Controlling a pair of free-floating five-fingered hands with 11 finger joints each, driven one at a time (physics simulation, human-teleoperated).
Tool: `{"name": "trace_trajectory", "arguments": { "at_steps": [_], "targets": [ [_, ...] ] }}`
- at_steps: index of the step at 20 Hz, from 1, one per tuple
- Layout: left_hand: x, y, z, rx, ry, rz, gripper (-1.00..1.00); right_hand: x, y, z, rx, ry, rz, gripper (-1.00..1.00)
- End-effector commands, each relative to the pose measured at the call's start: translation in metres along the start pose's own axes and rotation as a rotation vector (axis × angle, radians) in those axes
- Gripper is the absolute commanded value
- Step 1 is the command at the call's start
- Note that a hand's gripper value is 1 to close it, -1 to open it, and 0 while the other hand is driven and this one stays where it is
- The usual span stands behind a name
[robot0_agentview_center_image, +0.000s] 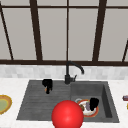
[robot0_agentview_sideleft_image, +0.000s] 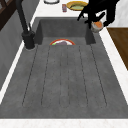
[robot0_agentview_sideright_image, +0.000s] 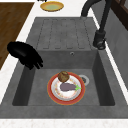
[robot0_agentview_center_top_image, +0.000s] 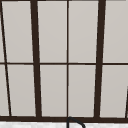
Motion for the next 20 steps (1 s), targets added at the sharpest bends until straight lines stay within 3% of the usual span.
{"name": "trace_trajectory", "arguments": {
  "at_steps": [1, 20],
  "targets": [
    [-0.019, 0.0, -0.029, -0.005, 0.002, -0.004, 1.0, 0.0, 0.0, 0.0, 0.0, 0.0, 0.0, 0.0],
    [-0.104, -0.018, -0.174, -0.016, 0.01, -0.002, 1.0, 0.0, 0.0, 0.0, 0.0, 0.0, 0.0, 0.0]
  ]
}}
